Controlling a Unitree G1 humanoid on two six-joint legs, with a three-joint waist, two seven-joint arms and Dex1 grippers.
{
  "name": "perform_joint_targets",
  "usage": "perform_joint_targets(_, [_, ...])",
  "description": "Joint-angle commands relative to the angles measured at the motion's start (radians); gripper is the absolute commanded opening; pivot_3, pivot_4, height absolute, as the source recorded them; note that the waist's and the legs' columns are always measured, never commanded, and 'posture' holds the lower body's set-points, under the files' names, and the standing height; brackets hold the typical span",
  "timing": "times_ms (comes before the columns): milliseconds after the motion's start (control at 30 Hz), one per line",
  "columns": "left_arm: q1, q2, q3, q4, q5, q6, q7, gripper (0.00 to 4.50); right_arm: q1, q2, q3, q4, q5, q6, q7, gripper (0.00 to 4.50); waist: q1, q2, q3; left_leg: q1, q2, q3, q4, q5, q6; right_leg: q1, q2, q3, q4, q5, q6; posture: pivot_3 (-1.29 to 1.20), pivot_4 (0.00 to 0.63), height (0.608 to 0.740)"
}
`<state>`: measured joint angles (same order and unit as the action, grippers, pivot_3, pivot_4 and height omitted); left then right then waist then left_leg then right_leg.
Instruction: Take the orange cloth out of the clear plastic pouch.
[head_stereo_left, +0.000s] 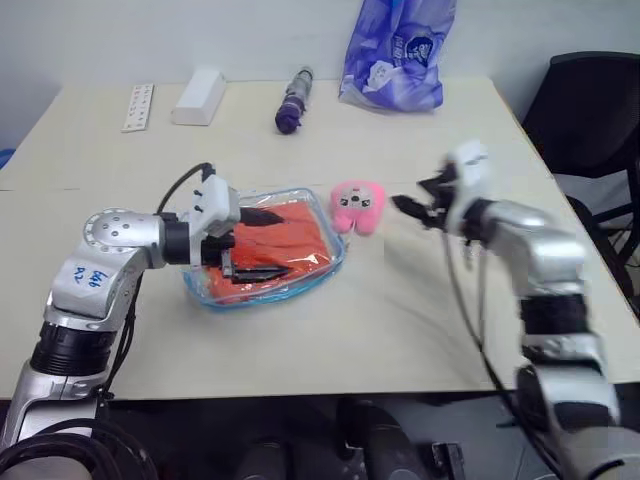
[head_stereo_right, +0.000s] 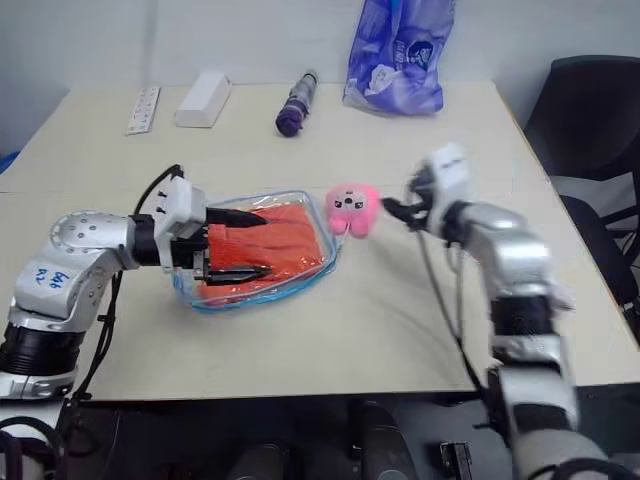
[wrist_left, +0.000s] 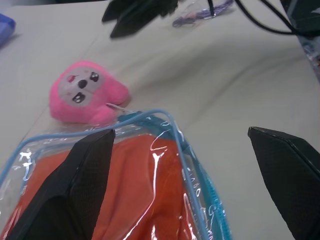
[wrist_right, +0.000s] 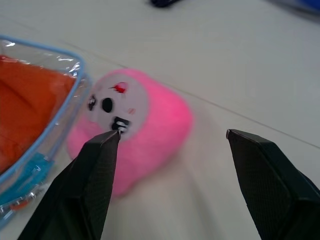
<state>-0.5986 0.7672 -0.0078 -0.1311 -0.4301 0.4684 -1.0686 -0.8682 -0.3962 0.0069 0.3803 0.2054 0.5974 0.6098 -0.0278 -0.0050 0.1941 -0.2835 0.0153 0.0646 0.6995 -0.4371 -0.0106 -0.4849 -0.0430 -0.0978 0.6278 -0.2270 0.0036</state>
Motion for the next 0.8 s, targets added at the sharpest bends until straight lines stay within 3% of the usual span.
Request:
perform_joint_targets(33, [0.018,0.016,0.043,-0.044,-0.002,0.0,0.025,4.5,-0.088,0.041,0.022,0.19,-0.056,-0.126,-0.029,3.55,0.003,0.0,0.0,-0.002,0.0,0.0,0.001,0.0,0.001,0.0,-0.002,-0.004,-0.001,0.0,0.0,0.0,0.15,0.74])
perform_joint_targets(100, [0.039,0.019,0.051,-0.068,-0.003,0.005,0.036,4.5,-0.116,0.066,0.026,0.265,-0.061,-0.164,-0.02,3.55,0.001,0.0,0.0,-0.005,0.0,-0.002,0.001,0.0,0.002,0.0,-0.004,-0.006,-0.002,0.0,0.0,0.0,0.15,0.74])
perform_joint_targets(200, [0.062,0.022,0.06,-0.089,-0.004,0.011,0.049,4.5,-0.122,0.077,0.032,0.3,-0.064,-0.201,0.014,2.93,-0.001,0.0,0.0,-0.006,-0.001,-0.007,0.002,0.0,0.003,0.0,-0.004,-0.007,-0.004,0.0,0.001,0.0,0.15,0.74])
perform_joint_targets(367, [0.069,0.022,0.065,-0.089,-0.004,0.011,0.059,4.5,-0.077,0.052,0.006,0.188,-0.03,-0.165,0.061,1.35,-0.001,0.0,0.0,-0.005,0.0,-0.011,0.002,0.0,0.003,0.001,-0.004,-0.007,-0.003,0.001,0.001,0.0,0.15,0.74])
perform_joint_targets(500, [0.048,0.013,0.049,-0.069,0.001,0.003,0.053,4.5,0.037,-0.002,-0.035,-0.064,0.034,-0.071,0.089,0.08,0.0,0.0,0.0,-0.005,0.0,-0.012,0.002,0.0,0.003,0.001,-0.004,-0.007,-0.003,0.001,0.001,0.0,0.15,0.74])
perform_joint_targets(800, [-0.044,-0.033,-0.03,0.026,0.021,-0.039,-0.006,4.5,0.498,-0.176,-0.117,-0.785,0.238,0.042,0.201,0.03,0.024,0.0,0.0,-0.005,-0.001,-0.013,0.002,-0.001,0.002,0.003,-0.003,-0.009,-0.006,0.001,0.002,0.0,0.15,0.74])
